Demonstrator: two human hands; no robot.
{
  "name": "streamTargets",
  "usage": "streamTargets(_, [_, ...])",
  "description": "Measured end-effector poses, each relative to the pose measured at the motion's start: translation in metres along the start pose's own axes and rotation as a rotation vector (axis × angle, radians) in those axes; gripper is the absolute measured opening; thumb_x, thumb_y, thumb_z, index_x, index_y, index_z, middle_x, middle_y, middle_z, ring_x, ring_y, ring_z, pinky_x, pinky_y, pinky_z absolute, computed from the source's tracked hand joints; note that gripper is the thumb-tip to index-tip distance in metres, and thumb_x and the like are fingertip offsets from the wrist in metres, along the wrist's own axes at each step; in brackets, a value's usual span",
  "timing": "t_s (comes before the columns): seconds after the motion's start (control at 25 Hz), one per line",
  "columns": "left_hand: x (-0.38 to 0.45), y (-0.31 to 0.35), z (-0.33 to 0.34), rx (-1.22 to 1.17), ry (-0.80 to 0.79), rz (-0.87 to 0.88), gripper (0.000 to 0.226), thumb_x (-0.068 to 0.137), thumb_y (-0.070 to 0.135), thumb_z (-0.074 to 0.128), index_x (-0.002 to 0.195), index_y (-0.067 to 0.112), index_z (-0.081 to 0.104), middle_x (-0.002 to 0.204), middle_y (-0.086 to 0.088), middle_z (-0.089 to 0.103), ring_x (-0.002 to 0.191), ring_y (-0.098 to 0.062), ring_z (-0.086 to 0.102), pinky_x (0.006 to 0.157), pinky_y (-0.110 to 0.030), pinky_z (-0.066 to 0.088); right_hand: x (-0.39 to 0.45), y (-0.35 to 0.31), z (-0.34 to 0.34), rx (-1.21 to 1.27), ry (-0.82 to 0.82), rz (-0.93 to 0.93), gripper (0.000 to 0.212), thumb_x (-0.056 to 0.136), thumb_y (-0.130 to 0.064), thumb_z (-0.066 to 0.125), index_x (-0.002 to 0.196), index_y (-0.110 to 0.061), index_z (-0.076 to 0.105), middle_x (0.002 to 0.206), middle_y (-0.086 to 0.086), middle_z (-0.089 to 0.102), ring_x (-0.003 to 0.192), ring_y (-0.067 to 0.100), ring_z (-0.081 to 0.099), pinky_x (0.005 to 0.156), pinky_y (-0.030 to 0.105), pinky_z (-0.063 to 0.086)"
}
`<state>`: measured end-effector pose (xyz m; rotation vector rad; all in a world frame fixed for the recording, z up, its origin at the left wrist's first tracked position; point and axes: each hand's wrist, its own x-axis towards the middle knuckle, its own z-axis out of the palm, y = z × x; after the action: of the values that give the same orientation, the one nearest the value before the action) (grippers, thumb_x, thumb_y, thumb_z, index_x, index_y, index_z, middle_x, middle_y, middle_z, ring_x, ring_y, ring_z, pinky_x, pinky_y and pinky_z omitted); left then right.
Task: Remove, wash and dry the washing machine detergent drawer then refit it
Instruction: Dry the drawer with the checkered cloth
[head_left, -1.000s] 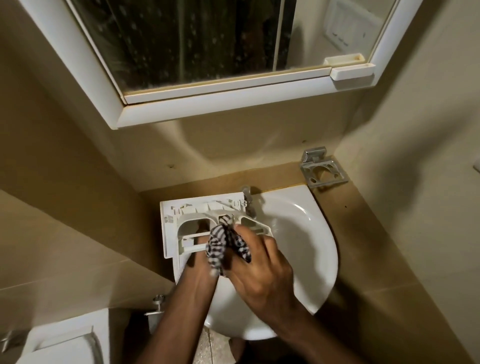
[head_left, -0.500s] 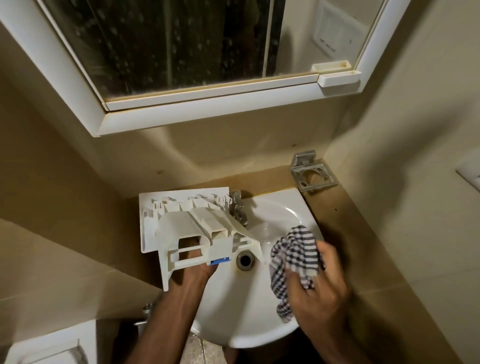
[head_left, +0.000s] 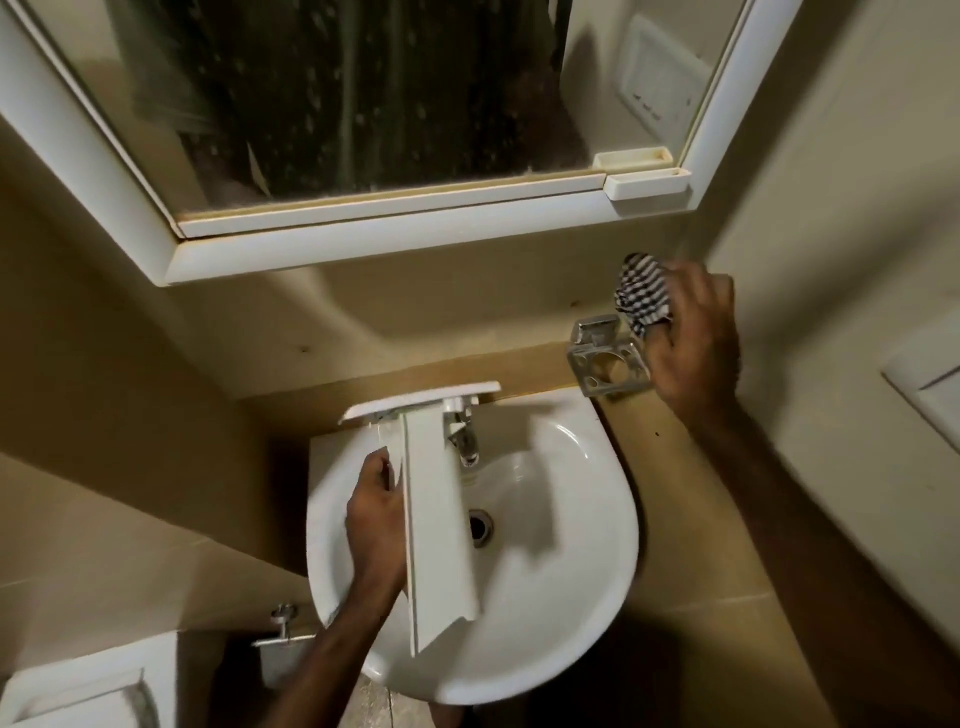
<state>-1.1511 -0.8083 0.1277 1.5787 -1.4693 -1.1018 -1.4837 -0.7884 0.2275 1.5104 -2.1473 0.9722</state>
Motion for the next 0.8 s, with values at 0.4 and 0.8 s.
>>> streamTargets(0.4, [-0.013,0.004,0.016,0.318,-0.02,0.168,0.059,0.085,0.077,0.045,0.133,0.042,0.045,0.109,0.012,0.07,0.089,-0.017,0.065,0.077,-0.041,0.053,-0.015,0.046,0.08,-0.025,-0.417,-0.344,0.031,0.084,-0.022,0.051,0.105,-0.017,0.074,0.125,0.006,0.071,0.121,0.029,0.064,0.104,0.05,0.043])
streamTargets(0.8, [-0.034,0.009,0.031,0.257,-0.013,0.264,0.057,0.087,0.071,0.052,0.135,0.04,0.052,0.115,0.018,0.064,0.093,-0.008,0.059,0.078,-0.039,0.055,-0.012,-0.06,0.004,0.803,-0.771,0.471,0.014,0.1,-0.026,0.064,0.1,-0.026,0.077,0.105,0.002,0.079,0.088,0.016,0.073,0.071,0.039,0.06])
